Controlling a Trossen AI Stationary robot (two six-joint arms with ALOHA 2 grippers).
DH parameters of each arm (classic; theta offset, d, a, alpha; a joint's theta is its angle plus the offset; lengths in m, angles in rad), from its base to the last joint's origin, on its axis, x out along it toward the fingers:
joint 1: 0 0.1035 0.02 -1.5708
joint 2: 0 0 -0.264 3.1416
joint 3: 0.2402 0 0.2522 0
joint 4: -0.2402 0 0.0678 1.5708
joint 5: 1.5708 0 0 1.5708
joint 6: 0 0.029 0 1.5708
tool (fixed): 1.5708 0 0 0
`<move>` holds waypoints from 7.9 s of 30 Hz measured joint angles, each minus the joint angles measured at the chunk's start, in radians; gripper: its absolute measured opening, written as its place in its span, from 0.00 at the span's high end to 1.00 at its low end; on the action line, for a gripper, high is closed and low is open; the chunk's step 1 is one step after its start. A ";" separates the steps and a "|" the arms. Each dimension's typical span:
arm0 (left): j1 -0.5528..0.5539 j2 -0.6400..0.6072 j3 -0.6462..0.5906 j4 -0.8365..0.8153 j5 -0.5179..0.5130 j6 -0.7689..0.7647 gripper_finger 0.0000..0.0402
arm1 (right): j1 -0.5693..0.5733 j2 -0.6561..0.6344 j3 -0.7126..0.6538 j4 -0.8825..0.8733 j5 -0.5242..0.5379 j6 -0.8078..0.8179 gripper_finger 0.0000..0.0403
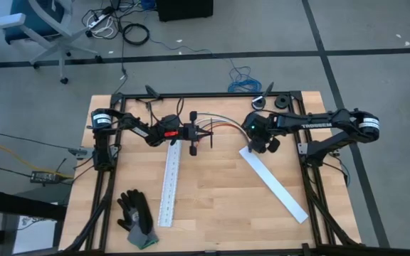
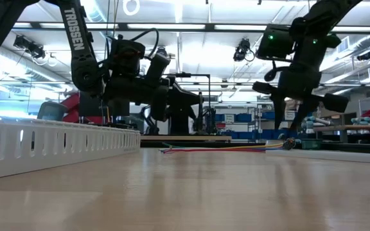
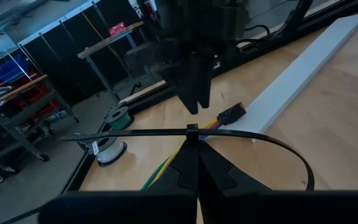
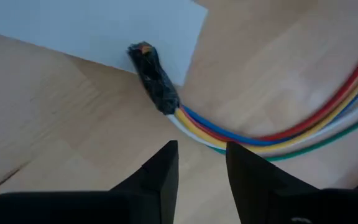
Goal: Ziptie cables
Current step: Wrap the cable wires with the black zip tie
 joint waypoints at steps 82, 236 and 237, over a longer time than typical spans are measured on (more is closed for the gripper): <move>-0.063 0.000 0.053 -0.283 -0.096 -0.072 1.00 | 0.197 0.459 0.432 0.091 -0.091 0.937 0.63; -0.100 -0.098 -0.090 -0.161 -0.321 0.061 1.00 | -0.158 0.562 -0.004 1.657 -0.772 1.550 0.83; -0.100 -0.098 -0.090 -0.161 -0.321 0.061 1.00 | -0.157 0.568 0.004 1.632 -0.763 1.546 0.84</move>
